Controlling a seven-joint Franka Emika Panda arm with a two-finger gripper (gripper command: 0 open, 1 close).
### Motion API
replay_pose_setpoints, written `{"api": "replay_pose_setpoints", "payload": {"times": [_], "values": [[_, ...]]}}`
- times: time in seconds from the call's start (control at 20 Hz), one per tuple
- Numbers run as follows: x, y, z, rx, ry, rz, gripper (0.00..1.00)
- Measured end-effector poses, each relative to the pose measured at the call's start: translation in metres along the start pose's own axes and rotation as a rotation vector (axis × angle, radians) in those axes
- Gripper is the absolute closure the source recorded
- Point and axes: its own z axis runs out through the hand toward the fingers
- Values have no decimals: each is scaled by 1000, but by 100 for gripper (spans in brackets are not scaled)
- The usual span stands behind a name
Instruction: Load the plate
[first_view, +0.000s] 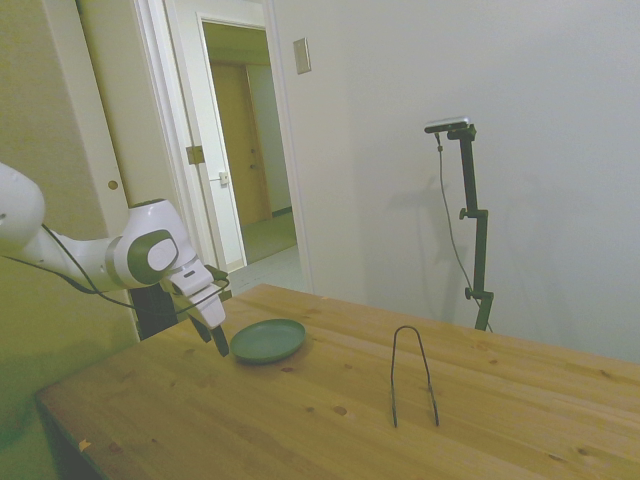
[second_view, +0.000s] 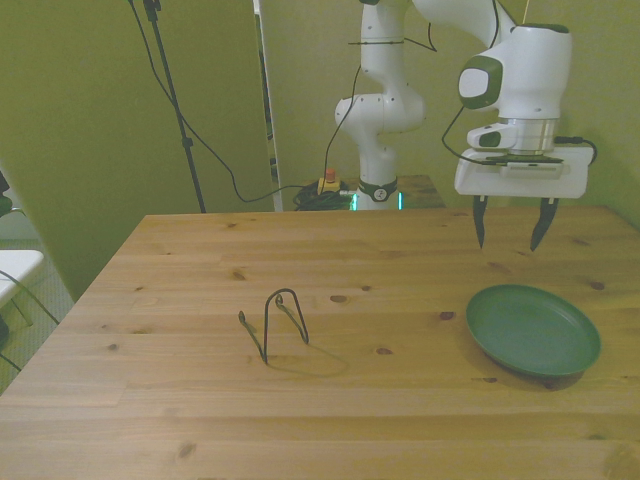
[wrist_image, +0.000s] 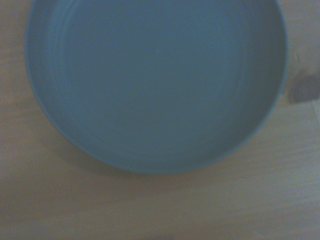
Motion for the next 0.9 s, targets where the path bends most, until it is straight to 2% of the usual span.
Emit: {"api": "replay_pose_setpoints", "payload": {"times": [0.25,0.5,0.75,0.9], "values": [[0,-19,4,-5,-13,2,0],[-11,-37,8,6,23,24,0],[-40,-78,35,-2,51,48,0],[-49,-107,41,-13,49,72,0]]}}
